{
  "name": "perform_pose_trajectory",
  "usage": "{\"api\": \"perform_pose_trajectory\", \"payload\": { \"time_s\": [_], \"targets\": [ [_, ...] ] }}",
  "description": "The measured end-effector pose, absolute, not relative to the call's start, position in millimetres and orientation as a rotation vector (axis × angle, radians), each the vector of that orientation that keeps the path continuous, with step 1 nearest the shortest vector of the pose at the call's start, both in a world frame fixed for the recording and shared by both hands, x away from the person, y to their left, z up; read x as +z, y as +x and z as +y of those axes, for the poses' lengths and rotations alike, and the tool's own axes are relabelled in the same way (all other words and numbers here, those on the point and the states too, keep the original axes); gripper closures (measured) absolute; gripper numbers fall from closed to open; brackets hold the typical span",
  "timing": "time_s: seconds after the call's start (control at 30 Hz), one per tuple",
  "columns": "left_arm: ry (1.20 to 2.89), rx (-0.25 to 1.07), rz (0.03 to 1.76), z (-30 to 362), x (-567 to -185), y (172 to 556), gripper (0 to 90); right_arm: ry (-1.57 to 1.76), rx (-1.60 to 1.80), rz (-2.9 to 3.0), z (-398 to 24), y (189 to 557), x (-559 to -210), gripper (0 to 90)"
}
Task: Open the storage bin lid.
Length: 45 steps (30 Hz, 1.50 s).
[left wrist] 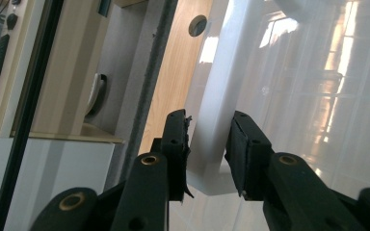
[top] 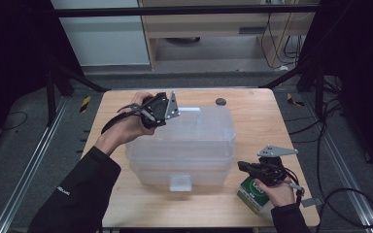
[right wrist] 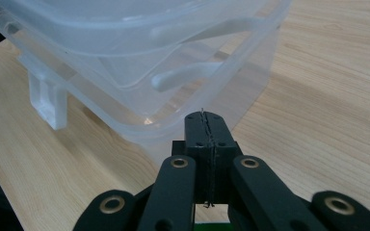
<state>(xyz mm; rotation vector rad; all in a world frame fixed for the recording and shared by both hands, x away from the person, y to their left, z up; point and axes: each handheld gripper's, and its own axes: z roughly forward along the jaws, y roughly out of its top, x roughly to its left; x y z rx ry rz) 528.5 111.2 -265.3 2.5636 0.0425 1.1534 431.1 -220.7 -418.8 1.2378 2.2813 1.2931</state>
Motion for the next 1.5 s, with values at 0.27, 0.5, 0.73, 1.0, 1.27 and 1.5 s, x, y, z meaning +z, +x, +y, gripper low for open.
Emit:
{"api": "perform_pose_trajectory", "payload": {
  "time_s": [0.27, 0.5, 0.73, 1.0, 1.27, 1.5],
  "targets": [
    [2.553, 1.164, 0.064, 110.6, -262.4, 535.6, 69.0, 1.214, 1.384, 2.232, -215.9, 428.9, -412.3, 90.0],
    [2.557, 1.152, 0.076, 110.2, -260.9, 539.4, 68.8, 1.176, 1.464, 2.189, -210.4, 429.0, -405.5, 90.0],
    [2.566, 1.151, 0.064, 109.4, -261.8, 539.5, 68.9, 1.171, 1.516, 2.151, -211.3, 429.1, -403.4, 90.0],
    [2.553, 1.129, 0.065, 112.7, -261.6, 537.5, 66.0, 1.175, 1.519, 2.144, -210.3, 429.1, -403.9, 90.0],
    [2.493, 1.091, 0.093, 124.6, -252.6, 526.0, 56.1, 1.175, 1.51, 2.152, -209.8, 429.2, -404.3, 90.0],
    [2.44, 1.039, 0.111, 141.4, -249.3, 518.2, 55.7, 1.176, 1.509, 2.155, -209.5, 429.2, -404.2, 90.0]
  ]
}}
